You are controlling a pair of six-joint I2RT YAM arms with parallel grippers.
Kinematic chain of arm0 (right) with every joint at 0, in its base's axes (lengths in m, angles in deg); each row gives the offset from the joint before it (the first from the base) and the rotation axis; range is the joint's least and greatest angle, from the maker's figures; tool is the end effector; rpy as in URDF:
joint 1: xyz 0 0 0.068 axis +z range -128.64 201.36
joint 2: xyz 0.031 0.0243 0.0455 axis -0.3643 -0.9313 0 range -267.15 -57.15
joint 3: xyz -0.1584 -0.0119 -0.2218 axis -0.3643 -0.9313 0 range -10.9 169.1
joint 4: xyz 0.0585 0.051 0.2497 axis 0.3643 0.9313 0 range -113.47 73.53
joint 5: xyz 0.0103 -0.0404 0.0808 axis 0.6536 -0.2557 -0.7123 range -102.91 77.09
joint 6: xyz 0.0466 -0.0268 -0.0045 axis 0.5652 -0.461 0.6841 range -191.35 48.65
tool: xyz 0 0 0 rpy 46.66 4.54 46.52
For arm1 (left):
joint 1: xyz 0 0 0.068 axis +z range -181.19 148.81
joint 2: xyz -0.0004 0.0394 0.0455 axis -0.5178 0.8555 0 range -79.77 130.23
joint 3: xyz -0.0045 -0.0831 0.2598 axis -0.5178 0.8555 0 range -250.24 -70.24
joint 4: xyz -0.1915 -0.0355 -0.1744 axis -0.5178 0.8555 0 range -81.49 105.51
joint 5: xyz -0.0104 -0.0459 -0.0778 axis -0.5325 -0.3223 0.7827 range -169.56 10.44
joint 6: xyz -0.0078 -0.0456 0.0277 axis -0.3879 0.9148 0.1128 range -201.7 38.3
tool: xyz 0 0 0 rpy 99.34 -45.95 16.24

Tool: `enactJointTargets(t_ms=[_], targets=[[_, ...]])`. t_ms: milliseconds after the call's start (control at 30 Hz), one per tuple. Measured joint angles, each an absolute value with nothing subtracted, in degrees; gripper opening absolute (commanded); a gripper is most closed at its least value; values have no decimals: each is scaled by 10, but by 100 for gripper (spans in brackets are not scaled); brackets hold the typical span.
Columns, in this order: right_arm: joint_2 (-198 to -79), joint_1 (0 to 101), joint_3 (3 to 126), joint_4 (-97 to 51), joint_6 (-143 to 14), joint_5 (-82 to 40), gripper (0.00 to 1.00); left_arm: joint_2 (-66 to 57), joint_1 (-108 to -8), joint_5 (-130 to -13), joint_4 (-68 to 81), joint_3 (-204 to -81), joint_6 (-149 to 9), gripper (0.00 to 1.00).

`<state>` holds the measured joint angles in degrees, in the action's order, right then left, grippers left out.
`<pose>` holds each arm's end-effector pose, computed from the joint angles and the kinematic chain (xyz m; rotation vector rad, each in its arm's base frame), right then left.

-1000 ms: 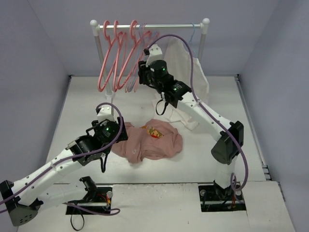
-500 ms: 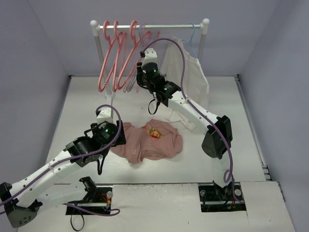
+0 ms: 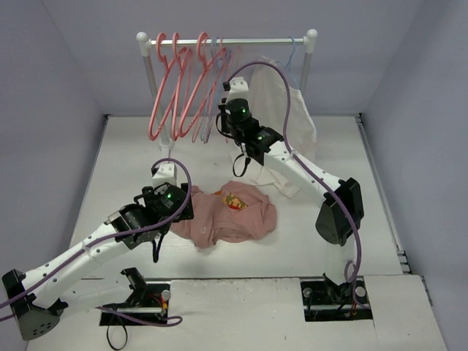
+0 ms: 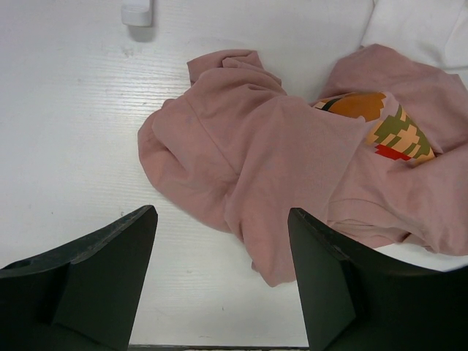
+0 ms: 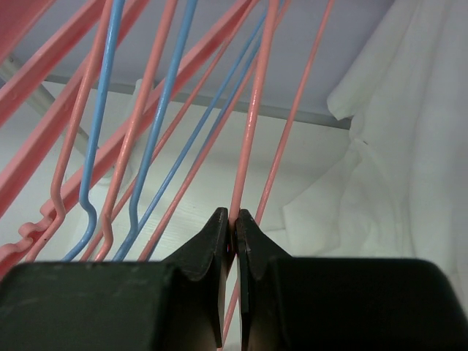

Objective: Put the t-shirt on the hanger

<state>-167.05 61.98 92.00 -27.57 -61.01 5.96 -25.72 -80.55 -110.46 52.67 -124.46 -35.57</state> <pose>0.3627 0.2959 0.3860 -0.1755 1.6254 0.4181 0.1344 -0.1285 0.3154 -0.1966 2.2153 -0.2836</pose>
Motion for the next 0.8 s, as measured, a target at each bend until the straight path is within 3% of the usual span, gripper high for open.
enactJointTargets(t_ms=[500,800], targets=[[-1516,557,778,-280,-630,14,0,-241,-803,-1104,524,-1245,-356,68],[-1500,515,712,-279,-681,-95,0,-225,-802,-1094,515,-1245,-357,68]])
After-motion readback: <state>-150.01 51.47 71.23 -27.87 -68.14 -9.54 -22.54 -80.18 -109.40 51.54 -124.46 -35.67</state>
